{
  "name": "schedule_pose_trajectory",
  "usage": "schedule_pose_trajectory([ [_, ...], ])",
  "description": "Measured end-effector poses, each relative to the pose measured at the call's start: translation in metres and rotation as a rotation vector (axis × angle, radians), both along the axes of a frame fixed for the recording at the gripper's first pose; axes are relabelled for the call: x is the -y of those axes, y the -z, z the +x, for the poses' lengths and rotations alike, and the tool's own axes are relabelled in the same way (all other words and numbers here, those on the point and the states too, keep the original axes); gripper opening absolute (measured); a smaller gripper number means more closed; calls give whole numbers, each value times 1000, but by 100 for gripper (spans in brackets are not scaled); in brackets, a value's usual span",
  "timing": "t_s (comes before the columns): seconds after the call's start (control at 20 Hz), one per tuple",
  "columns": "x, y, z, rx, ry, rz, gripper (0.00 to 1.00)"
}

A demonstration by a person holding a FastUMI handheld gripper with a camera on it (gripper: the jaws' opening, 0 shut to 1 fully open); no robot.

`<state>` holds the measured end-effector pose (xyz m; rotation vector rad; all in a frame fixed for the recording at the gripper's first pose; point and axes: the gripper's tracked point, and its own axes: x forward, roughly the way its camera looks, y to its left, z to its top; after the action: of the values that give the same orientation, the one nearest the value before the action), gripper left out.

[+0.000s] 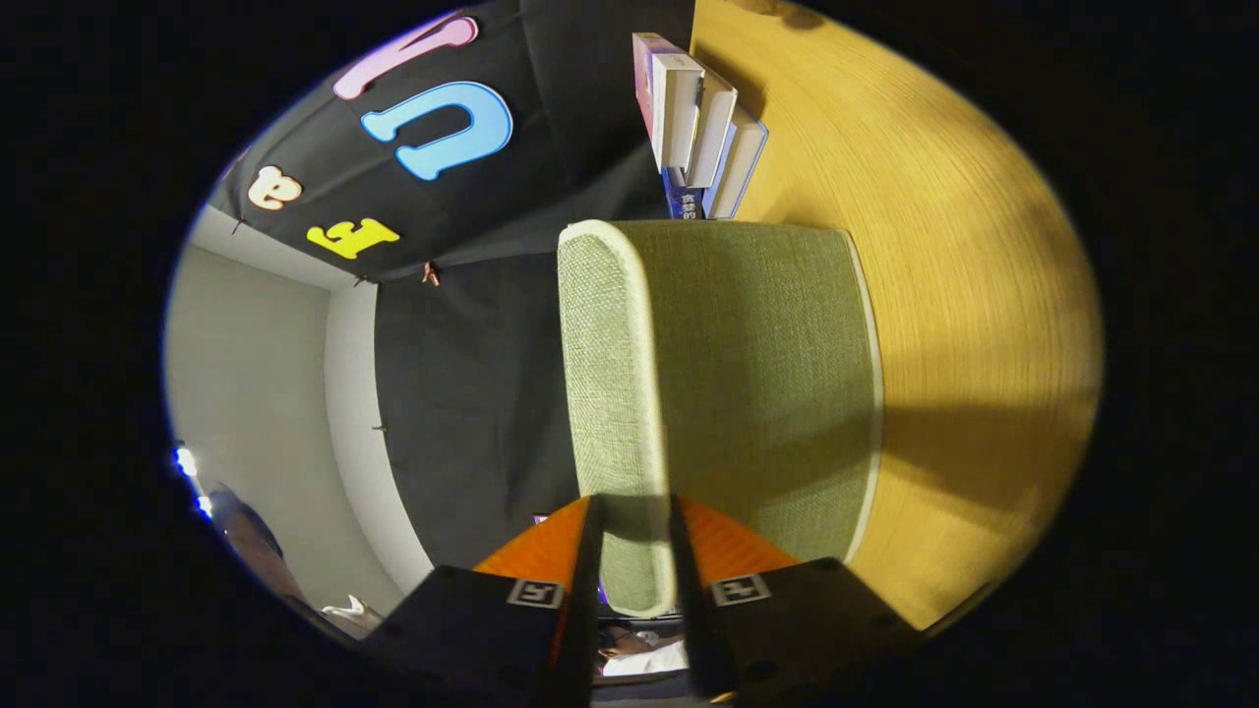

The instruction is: Open the storage box then place both shoes into the box .Put the left shoe in first, then the right shoe, with the right side of both shoes facing outward in a uniform manner.

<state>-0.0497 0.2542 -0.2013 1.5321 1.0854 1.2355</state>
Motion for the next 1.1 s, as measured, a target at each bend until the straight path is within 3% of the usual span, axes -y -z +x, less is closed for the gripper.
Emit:
schedule_pose_trajectory([
  [0.05,3,-5,2,11,24,7,14],
  [0.1,4,-6,-1,31,30,2,6],
  [0.4,13,-40,0,87,101,-57,5],
  [0.7,2,-114,7,182,219,-107,5],
  [1.1,-72,-201,4,345,210,-150,6],
])
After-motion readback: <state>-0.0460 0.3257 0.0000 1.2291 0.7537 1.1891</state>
